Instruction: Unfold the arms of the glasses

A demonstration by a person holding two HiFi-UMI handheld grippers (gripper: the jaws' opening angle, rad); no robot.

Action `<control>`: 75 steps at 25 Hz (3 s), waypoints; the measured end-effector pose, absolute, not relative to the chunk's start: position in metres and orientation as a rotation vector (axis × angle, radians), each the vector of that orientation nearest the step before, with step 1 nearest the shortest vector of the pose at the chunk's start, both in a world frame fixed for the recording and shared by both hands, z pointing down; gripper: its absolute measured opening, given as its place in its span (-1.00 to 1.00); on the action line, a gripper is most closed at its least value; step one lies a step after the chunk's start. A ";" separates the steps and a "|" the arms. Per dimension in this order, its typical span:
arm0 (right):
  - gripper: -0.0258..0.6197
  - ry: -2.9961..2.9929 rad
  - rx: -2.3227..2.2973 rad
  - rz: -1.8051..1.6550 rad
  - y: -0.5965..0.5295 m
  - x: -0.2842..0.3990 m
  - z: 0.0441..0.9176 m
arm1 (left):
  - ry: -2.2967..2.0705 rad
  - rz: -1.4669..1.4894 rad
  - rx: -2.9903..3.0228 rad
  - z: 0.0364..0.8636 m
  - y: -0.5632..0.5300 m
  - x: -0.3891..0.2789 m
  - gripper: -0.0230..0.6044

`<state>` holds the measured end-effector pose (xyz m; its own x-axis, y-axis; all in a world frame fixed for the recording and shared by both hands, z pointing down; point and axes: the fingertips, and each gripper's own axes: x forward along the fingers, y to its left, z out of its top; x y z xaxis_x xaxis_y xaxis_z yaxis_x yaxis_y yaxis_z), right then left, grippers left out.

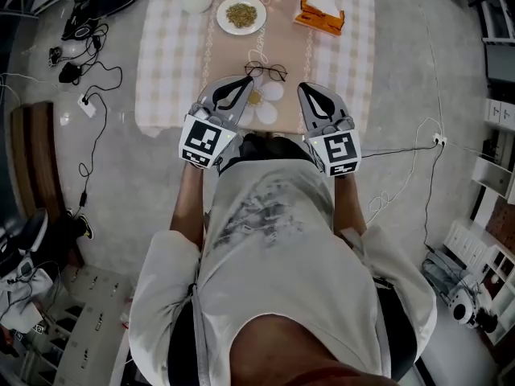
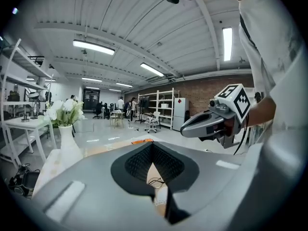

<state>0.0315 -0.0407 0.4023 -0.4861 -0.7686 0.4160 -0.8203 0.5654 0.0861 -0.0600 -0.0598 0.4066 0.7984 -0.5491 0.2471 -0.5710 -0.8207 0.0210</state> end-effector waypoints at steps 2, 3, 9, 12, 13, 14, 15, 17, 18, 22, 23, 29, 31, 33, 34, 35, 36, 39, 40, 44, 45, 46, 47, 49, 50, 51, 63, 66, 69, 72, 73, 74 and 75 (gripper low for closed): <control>-0.87 -2.376 1.274 0.180 -0.045 0.033 0.409 | -0.868 0.390 2.911 0.412 -0.064 -0.057 -0.90; -0.87 -2.372 1.265 0.182 -0.048 0.033 0.412 | -0.850 0.406 2.920 0.415 -0.067 -0.055 -0.90; -0.87 -2.371 1.192 0.168 -0.064 0.032 0.430 | -0.758 0.506 2.933 0.439 -0.076 -0.044 -0.90; -0.87 -2.372 1.172 0.191 -0.072 0.034 0.441 | -0.729 0.568 2.918 0.457 -0.084 -0.039 -0.90; -0.87 -2.371 1.164 0.199 -0.075 0.034 0.445 | -0.722 0.589 2.909 0.463 -0.086 -0.039 -0.90; -0.87 -2.368 1.157 0.208 -0.077 0.034 0.449 | -0.713 0.610 2.901 0.469 -0.088 -0.039 -0.90; -0.87 -2.363 1.149 0.217 -0.078 0.034 0.453 | -0.704 0.629 2.894 0.474 -0.089 -0.038 -0.90; -0.87 -2.353 1.138 0.238 -0.079 0.035 0.462 | -0.683 0.657 2.883 0.483 -0.089 -0.037 -0.90; -0.87 -2.349 1.134 0.248 -0.080 0.036 0.465 | -0.672 0.668 2.881 0.486 -0.090 -0.035 -0.90; -0.86 -2.331 1.119 0.278 -0.083 0.039 0.479 | -0.613 0.709 2.883 0.496 -0.094 -0.029 -0.89; -0.86 -2.326 1.114 0.284 -0.083 0.039 0.482 | -0.597 0.720 2.884 0.498 -0.095 -0.027 -0.86; -0.86 -2.301 1.091 0.297 -0.086 0.042 0.495 | -0.538 0.804 2.870 0.518 -0.097 -0.021 -0.84; -0.86 -2.292 1.088 0.300 -0.088 0.045 0.498 | -0.513 0.825 2.869 0.524 -0.098 -0.018 -0.83; -0.86 -2.287 1.087 0.309 -0.090 0.048 0.501 | -0.495 0.838 2.872 0.527 -0.100 -0.015 -0.82; -0.86 -2.284 1.085 0.312 -0.090 0.049 0.502 | -0.488 0.844 2.873 0.529 -0.101 -0.014 -0.82; -0.86 -2.281 1.082 0.314 -0.091 0.050 0.504 | -0.483 0.852 2.872 0.531 -0.102 -0.014 -0.82; -0.86 -2.278 1.078 0.314 -0.091 0.050 0.504 | -0.476 0.863 2.871 0.533 -0.102 -0.013 -0.81; -0.86 -2.272 1.064 0.315 -0.094 0.051 0.506 | -0.442 0.896 2.866 0.539 -0.103 -0.012 -0.79; -0.86 -2.269 1.059 0.316 -0.094 0.051 0.507 | -0.427 0.904 2.862 0.541 -0.102 -0.012 -0.78; -0.86 -2.260 1.041 0.325 -0.096 0.052 0.514 | -0.378 0.941 2.847 0.550 -0.102 -0.009 -0.74; -0.86 -2.258 1.036 0.325 -0.096 0.052 0.516 | -0.368 0.952 2.845 0.552 -0.102 -0.009 -0.73; -0.86 -2.254 1.031 0.323 -0.096 0.053 0.518 | -0.357 0.965 2.844 0.555 -0.103 -0.008 -0.73; -0.81 -2.247 1.024 0.317 -0.096 0.054 0.520 | -0.346 0.978 2.843 0.557 -0.103 -0.007 -0.72; -0.71 -2.230 1.012 0.305 -0.097 0.055 0.522 | -0.327 1.006 2.840 0.562 -0.103 -0.006 -0.72; -0.71 -2.224 1.011 0.305 -0.097 0.056 0.523 | -0.317 1.019 2.838 0.564 -0.103 -0.005 -0.72; -0.71 -2.220 1.010 0.309 -0.097 0.056 0.524 | -0.306 1.031 2.837 0.566 -0.103 -0.005 -0.72; -0.64 -2.206 0.956 0.337 -0.097 0.055 0.540 | -0.183 1.151 2.819 0.592 -0.101 0.007 -0.65; -0.63 -2.204 0.942 0.346 -0.098 0.054 0.544 | -0.164 1.171 2.812 0.597 -0.102 0.008 -0.64; -0.61 -2.200 0.928 0.355 -0.099 0.053 0.548 | -0.146 1.192 2.801 0.602 -0.103 0.008 -0.63; -0.59 -2.196 0.915 0.367 -0.100 0.053 0.553 | -0.127 1.218 2.789 0.609 -0.104 0.008 -0.64; -0.58 -2.195 0.912 0.371 -0.101 0.053 0.554 | -0.120 1.225 2.785 0.611 -0.104 0.008 -0.64; -0.58 -2.193 0.908 0.376 -0.101 0.053 0.556 | -0.112 1.232 2.781 0.612 -0.104 0.009 -0.64; -0.57 -2.192 0.904 0.380 -0.101 0.053 0.557 | -0.103 1.238 2.778 0.614 -0.104 0.009 -0.64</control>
